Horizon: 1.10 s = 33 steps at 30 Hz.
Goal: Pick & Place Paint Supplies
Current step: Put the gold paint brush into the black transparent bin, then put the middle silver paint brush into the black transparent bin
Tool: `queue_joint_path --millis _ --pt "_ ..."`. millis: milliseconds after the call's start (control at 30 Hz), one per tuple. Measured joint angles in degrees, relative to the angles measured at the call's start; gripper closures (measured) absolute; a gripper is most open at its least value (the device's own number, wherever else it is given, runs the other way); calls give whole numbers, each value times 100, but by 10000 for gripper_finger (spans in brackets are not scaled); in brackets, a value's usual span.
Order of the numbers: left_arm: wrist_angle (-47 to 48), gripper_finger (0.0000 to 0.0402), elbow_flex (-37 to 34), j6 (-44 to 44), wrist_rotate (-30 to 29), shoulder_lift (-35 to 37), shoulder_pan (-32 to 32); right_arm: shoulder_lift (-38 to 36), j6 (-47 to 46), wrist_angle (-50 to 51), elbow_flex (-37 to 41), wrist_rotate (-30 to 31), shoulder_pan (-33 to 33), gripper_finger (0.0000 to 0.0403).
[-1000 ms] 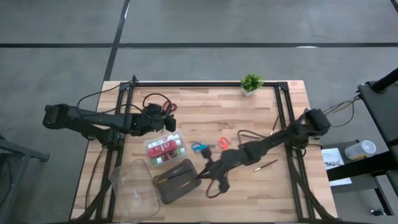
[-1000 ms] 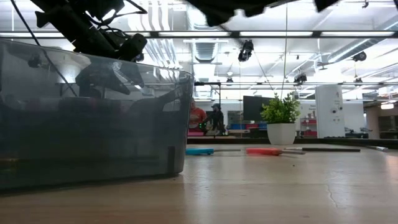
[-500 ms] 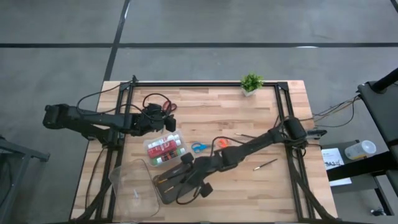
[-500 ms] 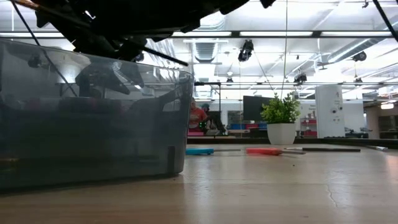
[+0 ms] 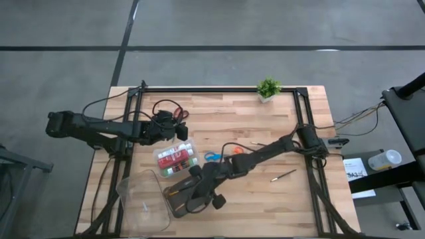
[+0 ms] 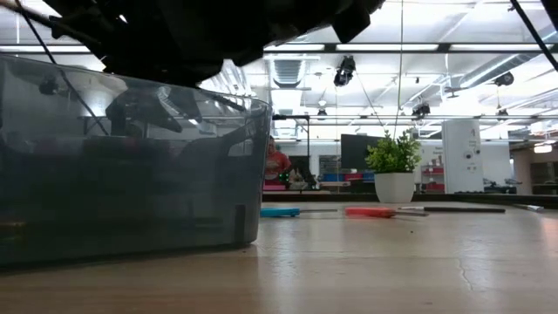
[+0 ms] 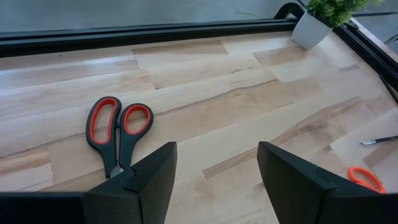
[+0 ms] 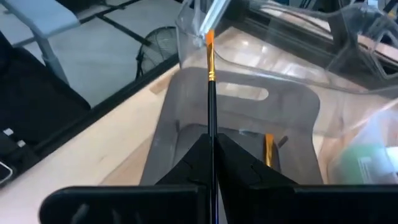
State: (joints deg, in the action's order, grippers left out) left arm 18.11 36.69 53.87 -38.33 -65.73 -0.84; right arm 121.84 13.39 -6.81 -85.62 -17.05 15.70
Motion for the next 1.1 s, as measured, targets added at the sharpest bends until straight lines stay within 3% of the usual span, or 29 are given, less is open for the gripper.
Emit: queue_joint_path --millis 767,1100 --pt "0 169 2 0 0 0 0 280 -820 -106 25 -451 -236 390" --pt "0 169 1 0 0 0 1 280 -858 -168 31 -449 -236 331"
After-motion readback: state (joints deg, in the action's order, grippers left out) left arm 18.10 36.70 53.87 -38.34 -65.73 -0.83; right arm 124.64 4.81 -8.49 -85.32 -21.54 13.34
